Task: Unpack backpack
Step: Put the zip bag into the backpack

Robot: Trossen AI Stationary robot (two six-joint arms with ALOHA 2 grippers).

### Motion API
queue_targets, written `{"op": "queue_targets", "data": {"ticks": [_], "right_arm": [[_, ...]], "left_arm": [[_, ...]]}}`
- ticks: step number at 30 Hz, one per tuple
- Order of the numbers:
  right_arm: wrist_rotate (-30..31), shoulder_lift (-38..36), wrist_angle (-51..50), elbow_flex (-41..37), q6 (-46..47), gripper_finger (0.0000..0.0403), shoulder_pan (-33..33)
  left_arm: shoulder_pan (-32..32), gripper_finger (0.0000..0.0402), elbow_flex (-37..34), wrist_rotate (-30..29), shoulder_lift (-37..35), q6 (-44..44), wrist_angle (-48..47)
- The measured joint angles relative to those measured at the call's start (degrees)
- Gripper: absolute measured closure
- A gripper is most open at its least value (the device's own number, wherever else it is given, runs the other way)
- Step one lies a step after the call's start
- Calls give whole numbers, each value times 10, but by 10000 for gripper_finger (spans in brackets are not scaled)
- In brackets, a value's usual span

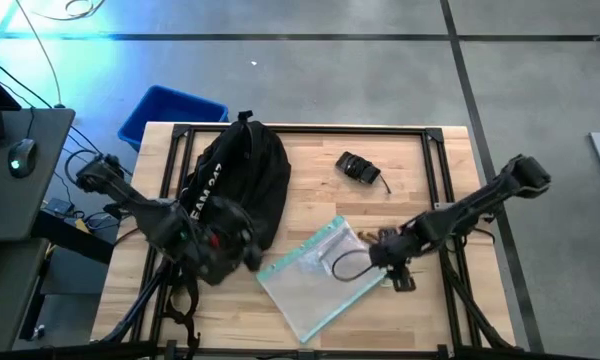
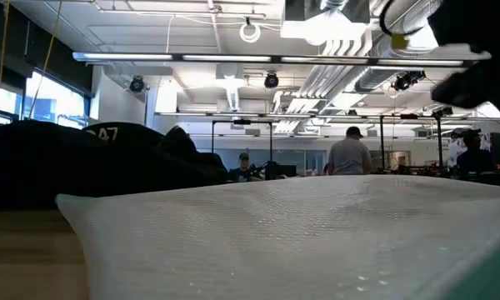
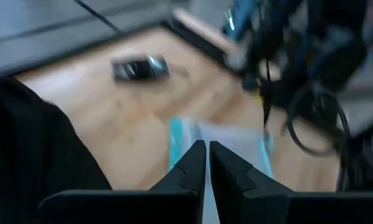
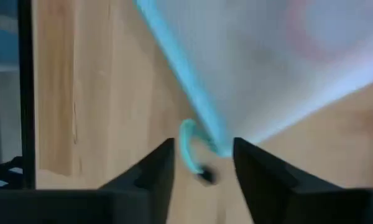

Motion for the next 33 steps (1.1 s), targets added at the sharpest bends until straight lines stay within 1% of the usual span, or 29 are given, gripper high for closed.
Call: {"op": "queue_targets", "data": {"ticks": [2,3,5,7,9,11,13,15,17,20,23,25,27,29,30,33], "right_arm": [[32,-41,-6,7,-34,212,-23],[48,-62,-9,8,-54,202,-37],[75,-102,-6,9,-89,190,-68],[97,-136,1,9,-114,184,-102],[107,-163,8,9,-131,183,-140],[106,-184,22,9,-140,183,-175],[103,-199,38,9,-141,183,-202],[103,-208,54,9,-140,183,-219],[102,-214,66,9,-140,183,-229],[102,-218,75,9,-138,183,-233],[97,-218,76,9,-118,183,-232],[84,-218,76,9,-102,183,-232],[72,-218,76,9,-88,183,-232],[70,-218,77,9,-77,183,-232],[70,-218,79,9,-74,183,-232],[81,-218,86,9,-69,183,-232]], "left_arm": [[28,400,0,-12,-21,15,-7],[47,400,0,-7,-28,27,-16],[93,399,0,22,-35,36,-51],[144,394,0,68,-33,34,-107],[196,382,0,115,-25,9,-181],[243,370,-1,159,-13,-43,-266],[282,361,-11,188,-1,-76,-335],[312,358,-37,192,4,-74,-340],[341,362,-78,206,4,-40,-288],[388,379,-147,245,7,22,-173],[432,397,-206,258,20,21,-121],[460,399,-233,259,31,1,-109],[481,398,-253,271,42,13,-71],[496,401,-270,305,51,68,22],[500,401,-276,333,56,103,80],[502,401,-283,452,73,203,257]]}}
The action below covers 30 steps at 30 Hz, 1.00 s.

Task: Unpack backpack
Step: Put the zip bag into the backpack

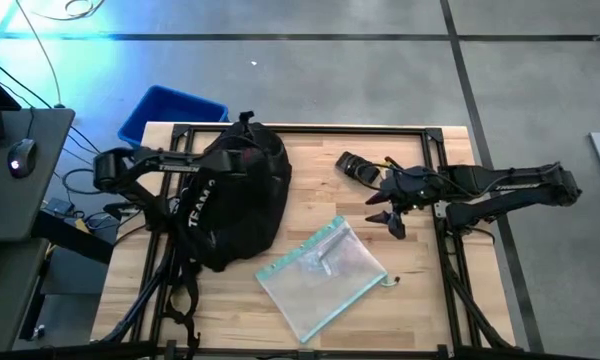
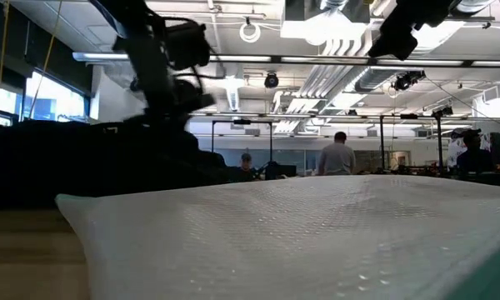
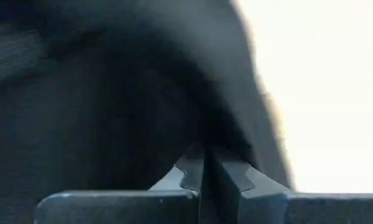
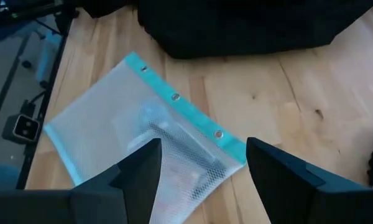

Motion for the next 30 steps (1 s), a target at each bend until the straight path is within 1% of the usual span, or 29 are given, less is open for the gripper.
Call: {"op": "queue_targets", "data": {"ticks": [1,3,4,6,9,14,17,19,21,25,27,30], "right_arm": [[1,0,4,0,4,183,0],[2,2,20,0,8,183,-1],[1,6,31,0,1,183,-3],[-8,19,66,0,-17,183,-8],[-31,53,124,0,-27,183,-24],[-83,138,258,0,0,183,-51],[-89,182,340,0,14,183,-54],[-90,207,384,0,29,183,-56],[-90,230,406,1,50,183,-58],[-90,287,390,38,58,186,-63],[-88,323,374,70,44,196,-65],[-84,387,333,121,25,226,-73]], "left_arm": [[-3,401,-1,43,3,22,54],[-12,401,0,113,7,37,144],[-17,401,0,136,10,33,180],[-23,401,0,162,11,12,218],[-31,401,0,187,10,-21,253],[-50,401,0,247,-12,-47,256],[-61,401,1,272,-27,-51,253],[-68,400,1,274,-36,-50,236],[-72,395,1,275,-43,-52,215],[-76,373,1,274,-65,-46,174],[-76,367,2,251,-76,-40,145],[-67,368,1,177,-77,-14,76]]}}
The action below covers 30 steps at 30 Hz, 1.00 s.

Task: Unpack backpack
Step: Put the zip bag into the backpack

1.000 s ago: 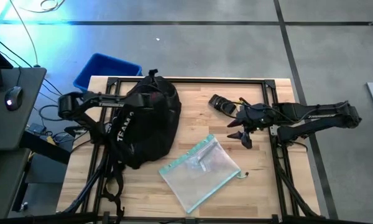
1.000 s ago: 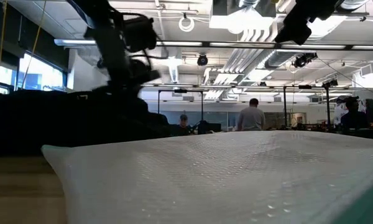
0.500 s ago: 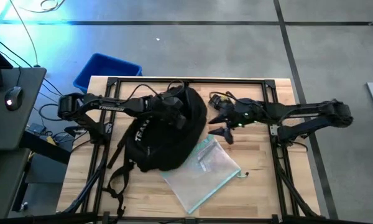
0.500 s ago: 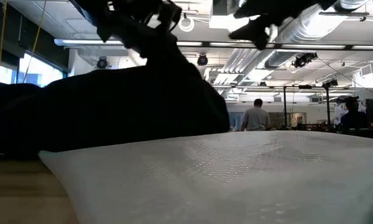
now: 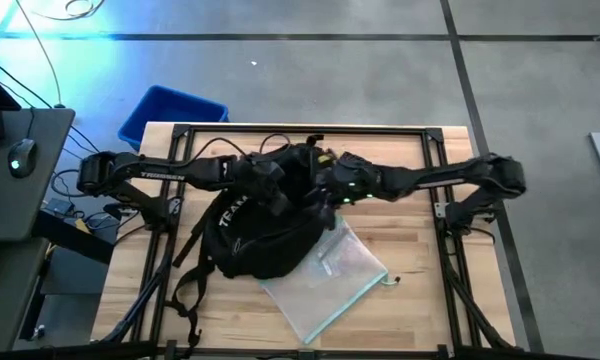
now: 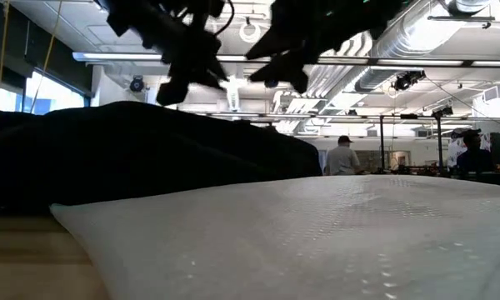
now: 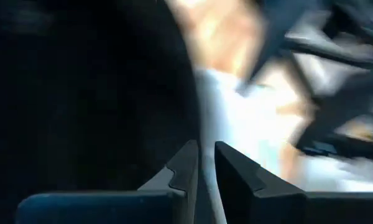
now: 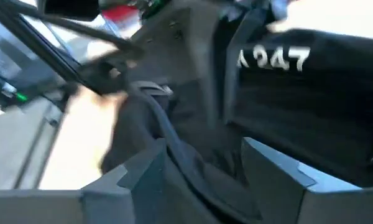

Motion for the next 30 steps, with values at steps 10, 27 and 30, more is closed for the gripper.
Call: {"op": "queue_targets", "data": {"ticks": [10,27,30], "right_arm": [[-67,91,-123,15,-38,390,-9],[-58,30,-119,-16,-34,402,-38],[-64,32,-94,14,-23,403,-44]], "left_arm": [[50,400,-44,-214,8,1,-208],[39,401,-46,-290,-91,-51,-376],[20,401,-46,-271,-137,-102,-370]]}}
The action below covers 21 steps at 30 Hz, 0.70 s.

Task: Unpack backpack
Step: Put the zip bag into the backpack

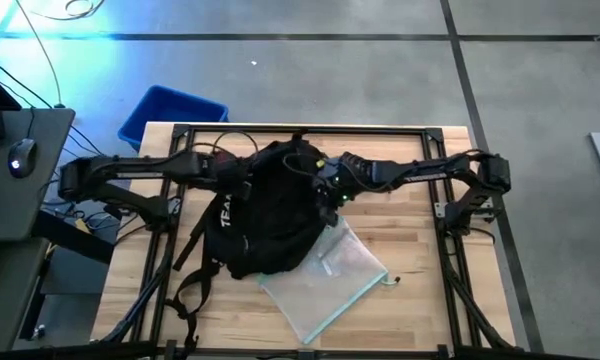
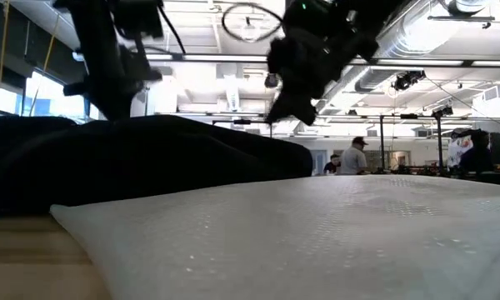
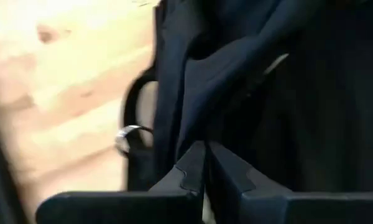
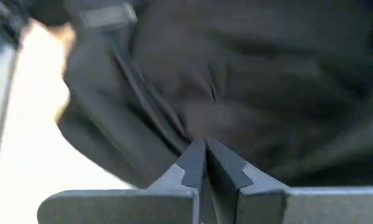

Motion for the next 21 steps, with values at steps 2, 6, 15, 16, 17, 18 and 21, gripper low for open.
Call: {"op": "queue_targets", "data": {"ticks": [2,6,15,16,17,18,21], "right_arm": [[15,3,27,12,13,403,0],[81,19,60,19,50,403,-15],[141,81,-15,18,98,403,-79],[159,81,-34,18,98,403,-84],[179,80,-49,18,98,403,-88],[198,77,-65,18,99,403,-92],[225,73,-78,18,102,403,-105]], "left_arm": [[-18,401,0,3,-22,-36,18],[-46,401,-23,-6,-28,-28,162],[13,401,-94,-47,114,-3,373],[22,401,-94,-62,122,-11,357],[28,402,-94,-81,126,-20,341],[32,402,-94,-99,126,-31,327],[43,401,-93,-145,116,-52,286]]}}
